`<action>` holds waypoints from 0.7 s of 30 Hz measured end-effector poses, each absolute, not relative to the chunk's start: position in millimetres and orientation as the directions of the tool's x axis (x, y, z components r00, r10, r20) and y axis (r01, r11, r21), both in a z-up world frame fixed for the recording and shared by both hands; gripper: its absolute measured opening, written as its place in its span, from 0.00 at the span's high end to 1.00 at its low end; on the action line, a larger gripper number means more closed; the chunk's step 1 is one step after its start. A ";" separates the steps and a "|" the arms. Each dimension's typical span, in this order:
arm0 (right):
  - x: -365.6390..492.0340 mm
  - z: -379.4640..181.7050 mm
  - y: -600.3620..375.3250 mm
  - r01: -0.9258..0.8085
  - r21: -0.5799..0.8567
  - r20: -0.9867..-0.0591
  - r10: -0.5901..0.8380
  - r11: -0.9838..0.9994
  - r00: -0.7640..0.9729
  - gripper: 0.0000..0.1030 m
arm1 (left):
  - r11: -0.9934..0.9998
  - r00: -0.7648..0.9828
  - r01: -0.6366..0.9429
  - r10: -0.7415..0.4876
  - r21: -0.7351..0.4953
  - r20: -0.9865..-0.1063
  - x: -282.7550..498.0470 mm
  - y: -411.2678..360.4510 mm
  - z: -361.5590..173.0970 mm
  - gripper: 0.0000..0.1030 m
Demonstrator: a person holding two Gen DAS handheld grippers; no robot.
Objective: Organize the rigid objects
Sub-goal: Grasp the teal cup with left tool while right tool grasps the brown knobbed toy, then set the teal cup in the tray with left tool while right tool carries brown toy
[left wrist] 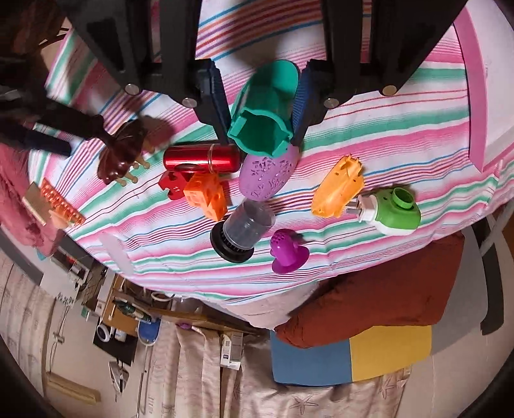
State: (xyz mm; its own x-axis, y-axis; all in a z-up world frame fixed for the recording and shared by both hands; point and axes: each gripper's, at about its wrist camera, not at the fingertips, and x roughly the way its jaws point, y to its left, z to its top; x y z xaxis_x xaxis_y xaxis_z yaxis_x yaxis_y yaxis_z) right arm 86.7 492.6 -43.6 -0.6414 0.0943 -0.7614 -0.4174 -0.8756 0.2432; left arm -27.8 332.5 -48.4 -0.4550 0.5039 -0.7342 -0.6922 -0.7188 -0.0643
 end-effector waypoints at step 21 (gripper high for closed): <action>78.5 -37.1 495.9 -0.380 0.242 -0.684 0.120 -0.893 -0.719 0.85 | -0.764 -0.455 -0.622 0.531 -0.172 -0.715 0.6 252.4 -42.6 0.65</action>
State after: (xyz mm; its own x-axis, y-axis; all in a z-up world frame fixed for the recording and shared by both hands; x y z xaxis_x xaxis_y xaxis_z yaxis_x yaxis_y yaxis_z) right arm 78.5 495.9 -37.1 -0.7193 0.1201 -0.6843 -0.3796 -0.8928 0.2423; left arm 0.6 252.4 -42.6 -0.4553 0.5309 -0.7147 -0.6216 -0.7643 -0.1718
